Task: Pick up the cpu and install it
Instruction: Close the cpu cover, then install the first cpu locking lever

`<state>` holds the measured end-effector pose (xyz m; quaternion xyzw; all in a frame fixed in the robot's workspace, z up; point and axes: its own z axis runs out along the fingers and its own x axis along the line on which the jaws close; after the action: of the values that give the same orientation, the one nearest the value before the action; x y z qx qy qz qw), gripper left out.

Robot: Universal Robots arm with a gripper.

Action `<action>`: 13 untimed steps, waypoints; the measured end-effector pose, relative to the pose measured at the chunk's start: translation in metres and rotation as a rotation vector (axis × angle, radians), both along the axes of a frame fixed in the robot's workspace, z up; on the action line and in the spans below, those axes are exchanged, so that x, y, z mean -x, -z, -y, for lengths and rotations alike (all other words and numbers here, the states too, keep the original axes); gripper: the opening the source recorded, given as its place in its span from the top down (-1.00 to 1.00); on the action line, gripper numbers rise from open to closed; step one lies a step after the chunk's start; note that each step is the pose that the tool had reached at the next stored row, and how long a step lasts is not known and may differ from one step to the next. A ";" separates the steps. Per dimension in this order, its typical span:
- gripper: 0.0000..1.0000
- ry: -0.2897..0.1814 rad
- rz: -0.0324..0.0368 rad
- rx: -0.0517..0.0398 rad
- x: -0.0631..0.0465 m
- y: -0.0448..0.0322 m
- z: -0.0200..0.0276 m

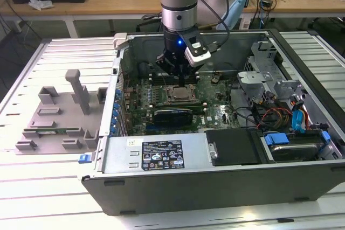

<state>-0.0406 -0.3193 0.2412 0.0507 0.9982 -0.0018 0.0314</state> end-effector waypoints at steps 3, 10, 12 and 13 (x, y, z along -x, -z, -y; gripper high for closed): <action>0.79 0.000 0.0000 0.0001 0.000 -0.0001 0.0000; 0.79 0.000 0.0000 0.0000 0.000 -0.0002 0.0000; 0.79 0.000 -0.0001 0.0001 0.000 -0.0002 0.0000; 0.79 0.000 -0.0001 0.0002 0.002 -0.0003 0.0000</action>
<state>-0.0423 -0.3193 0.2415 0.0508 0.9982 -0.0018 0.0314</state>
